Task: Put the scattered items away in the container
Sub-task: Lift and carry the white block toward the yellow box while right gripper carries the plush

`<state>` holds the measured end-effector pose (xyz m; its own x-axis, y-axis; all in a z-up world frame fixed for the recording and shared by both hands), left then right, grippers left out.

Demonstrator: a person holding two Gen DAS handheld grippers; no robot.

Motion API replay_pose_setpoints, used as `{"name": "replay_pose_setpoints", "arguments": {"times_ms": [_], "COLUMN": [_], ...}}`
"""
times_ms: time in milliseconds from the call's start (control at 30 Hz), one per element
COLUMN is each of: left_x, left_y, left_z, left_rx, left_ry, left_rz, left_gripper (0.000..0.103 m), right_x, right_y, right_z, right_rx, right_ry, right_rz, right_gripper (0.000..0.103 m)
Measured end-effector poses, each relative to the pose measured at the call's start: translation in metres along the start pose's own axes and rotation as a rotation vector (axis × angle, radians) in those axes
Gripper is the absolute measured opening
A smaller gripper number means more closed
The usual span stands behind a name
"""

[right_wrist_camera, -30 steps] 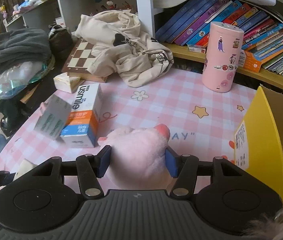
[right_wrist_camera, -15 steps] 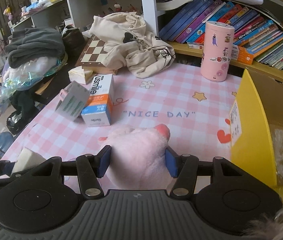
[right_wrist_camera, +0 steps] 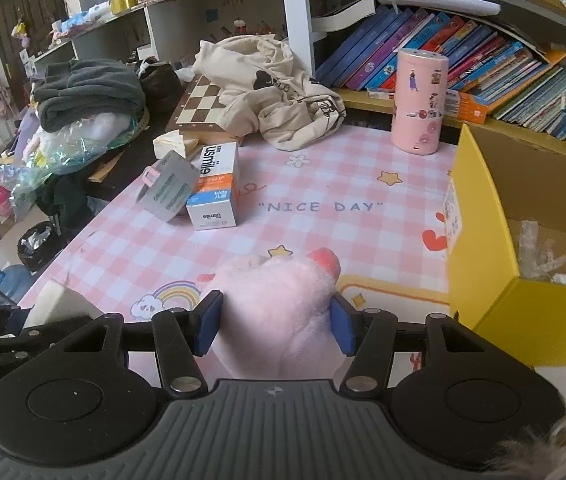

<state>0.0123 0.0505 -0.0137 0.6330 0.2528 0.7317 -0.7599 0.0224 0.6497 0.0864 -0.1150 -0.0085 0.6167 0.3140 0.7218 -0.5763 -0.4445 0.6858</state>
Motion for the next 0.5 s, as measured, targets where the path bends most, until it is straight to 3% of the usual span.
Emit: {"name": "replay_pose_setpoints", "arguments": {"times_ms": [500], "left_x": [-0.012], "left_y": [0.023], "left_z": [0.009], "left_rx": [-0.046], "left_ry": [-0.034], "left_rz": [0.024], "left_gripper": [0.024], "right_x": [-0.025], "right_y": [0.036], "right_z": [-0.002], "right_rx": [-0.03], "right_ry": [-0.023], "right_rz": [0.019], "right_gripper": [0.054]}}
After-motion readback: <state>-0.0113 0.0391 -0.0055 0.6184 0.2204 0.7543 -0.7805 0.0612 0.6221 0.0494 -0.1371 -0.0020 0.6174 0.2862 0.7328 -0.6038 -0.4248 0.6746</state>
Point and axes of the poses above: each gripper's, at about its wrist camera, not at the fingertips, and y roughly against the way its jaws point, z to its right, x to its top, the point moved 2 cm from there along -y, roughly the way its jaws point, and after that the axes turned 2 degrees about y, right-handed, at the moved point
